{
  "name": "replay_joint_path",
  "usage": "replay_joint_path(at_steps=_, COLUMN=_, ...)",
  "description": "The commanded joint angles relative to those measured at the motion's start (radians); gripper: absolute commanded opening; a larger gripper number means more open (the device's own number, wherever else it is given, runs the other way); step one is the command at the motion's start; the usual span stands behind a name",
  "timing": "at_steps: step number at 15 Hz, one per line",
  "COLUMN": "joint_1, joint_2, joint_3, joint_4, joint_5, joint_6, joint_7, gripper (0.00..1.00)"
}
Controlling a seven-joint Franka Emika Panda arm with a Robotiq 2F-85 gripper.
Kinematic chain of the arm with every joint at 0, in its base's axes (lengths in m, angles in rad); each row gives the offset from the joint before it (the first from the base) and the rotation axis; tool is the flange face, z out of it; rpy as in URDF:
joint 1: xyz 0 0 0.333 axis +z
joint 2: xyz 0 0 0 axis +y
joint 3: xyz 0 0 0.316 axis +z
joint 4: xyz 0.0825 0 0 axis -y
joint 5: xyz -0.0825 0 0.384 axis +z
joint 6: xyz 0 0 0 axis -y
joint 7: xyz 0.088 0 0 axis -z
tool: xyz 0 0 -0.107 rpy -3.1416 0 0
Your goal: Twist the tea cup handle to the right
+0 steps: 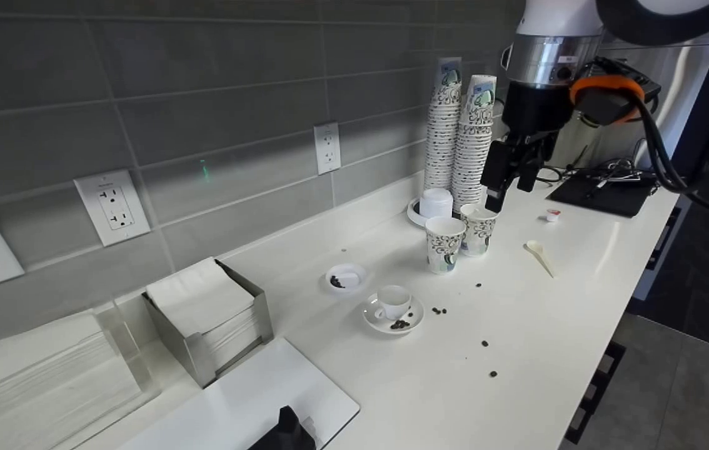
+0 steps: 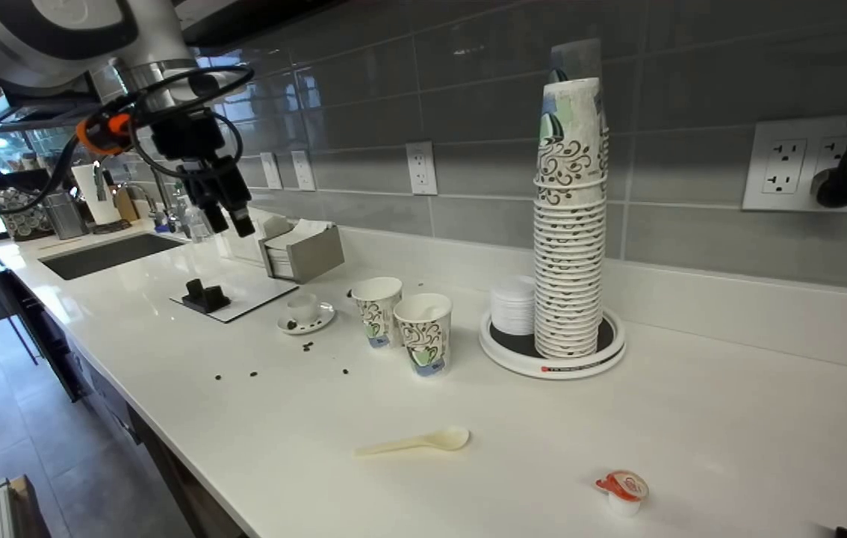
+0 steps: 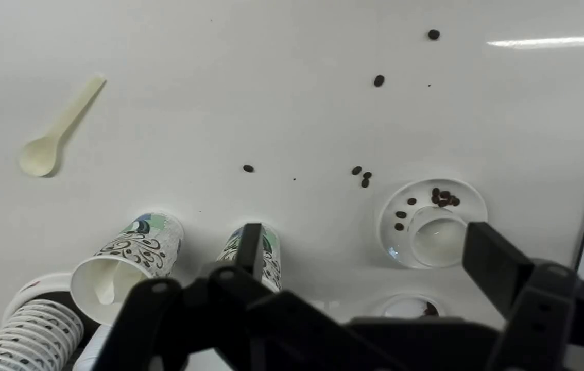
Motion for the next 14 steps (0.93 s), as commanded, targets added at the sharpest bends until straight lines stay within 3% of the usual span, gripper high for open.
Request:
replay_joint_path(at_steps=1, joint_1=0.011, joint_2=0.001, joint_3=-0.011, joint_4=0.002, joint_5=-0.006, joint_6=-0.003, joint_7=0.004, gripper=1.0)
replay_joint_path(at_steps=5, joint_1=0.011, joint_2=0.001, joint_3=-0.011, joint_4=0.002, joint_5=-0.006, joint_6=-0.003, joint_7=0.004, gripper=1.0)
replay_joint_path(at_steps=7, joint_1=0.061, joint_2=0.053, joint_3=-0.004, joint_4=0.021, joint_5=0.027, joint_6=0.042, joint_7=-0.065, gripper=1.0)
replay_joint_path(at_steps=14, joint_1=0.196, joint_2=0.176, joint_3=0.144, joint_4=0.079, joint_5=-0.075, joint_6=0.126, joint_7=-0.09, gripper=1.0)
